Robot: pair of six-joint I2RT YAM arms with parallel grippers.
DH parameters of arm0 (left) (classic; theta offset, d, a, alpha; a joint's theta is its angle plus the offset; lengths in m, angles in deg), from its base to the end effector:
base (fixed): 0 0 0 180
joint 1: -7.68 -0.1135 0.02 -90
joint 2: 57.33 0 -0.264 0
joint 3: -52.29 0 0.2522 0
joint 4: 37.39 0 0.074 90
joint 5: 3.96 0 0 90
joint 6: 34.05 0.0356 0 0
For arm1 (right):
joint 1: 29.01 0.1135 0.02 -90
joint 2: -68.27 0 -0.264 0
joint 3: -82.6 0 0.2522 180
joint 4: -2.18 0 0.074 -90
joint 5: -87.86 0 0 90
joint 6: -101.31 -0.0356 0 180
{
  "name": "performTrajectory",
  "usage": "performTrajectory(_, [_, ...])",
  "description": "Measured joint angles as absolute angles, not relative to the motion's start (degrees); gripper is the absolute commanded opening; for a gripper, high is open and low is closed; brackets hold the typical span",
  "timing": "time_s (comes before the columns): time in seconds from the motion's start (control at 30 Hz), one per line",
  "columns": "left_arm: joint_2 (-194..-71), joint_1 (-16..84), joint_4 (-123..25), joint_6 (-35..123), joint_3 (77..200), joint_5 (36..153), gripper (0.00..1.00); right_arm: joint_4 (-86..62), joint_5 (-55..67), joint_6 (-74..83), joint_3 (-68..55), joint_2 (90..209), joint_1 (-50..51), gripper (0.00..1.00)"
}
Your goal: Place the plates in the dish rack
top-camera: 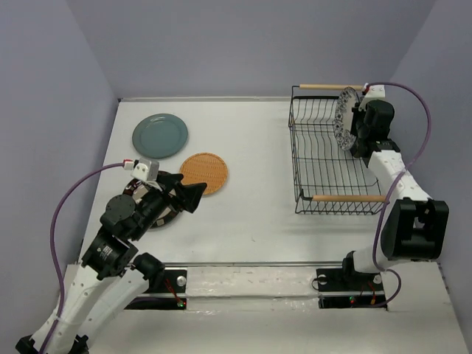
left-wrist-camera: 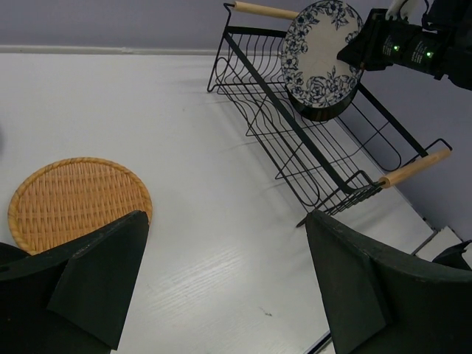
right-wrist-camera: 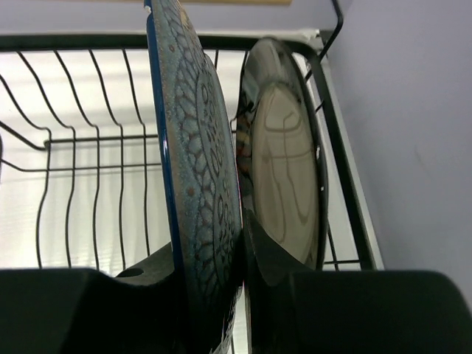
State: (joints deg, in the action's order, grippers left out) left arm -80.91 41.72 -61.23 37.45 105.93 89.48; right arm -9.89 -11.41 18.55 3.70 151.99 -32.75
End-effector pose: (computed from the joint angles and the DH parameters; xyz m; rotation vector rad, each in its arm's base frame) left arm 0.0860 -0.0607 0.3573 0.2544 1.4905 -0.7864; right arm 0.3457 -0.0283 0.3230 0.0552 1.8704 -0.2832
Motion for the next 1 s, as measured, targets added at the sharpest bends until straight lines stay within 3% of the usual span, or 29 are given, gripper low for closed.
performTrajectory(1.0, [-83.4, 41.3, -61.1, 37.5, 105.9, 90.1, 0.99, -6.6, -15.4, 19.0, 6.0, 160.3, -32.7, 0.07])
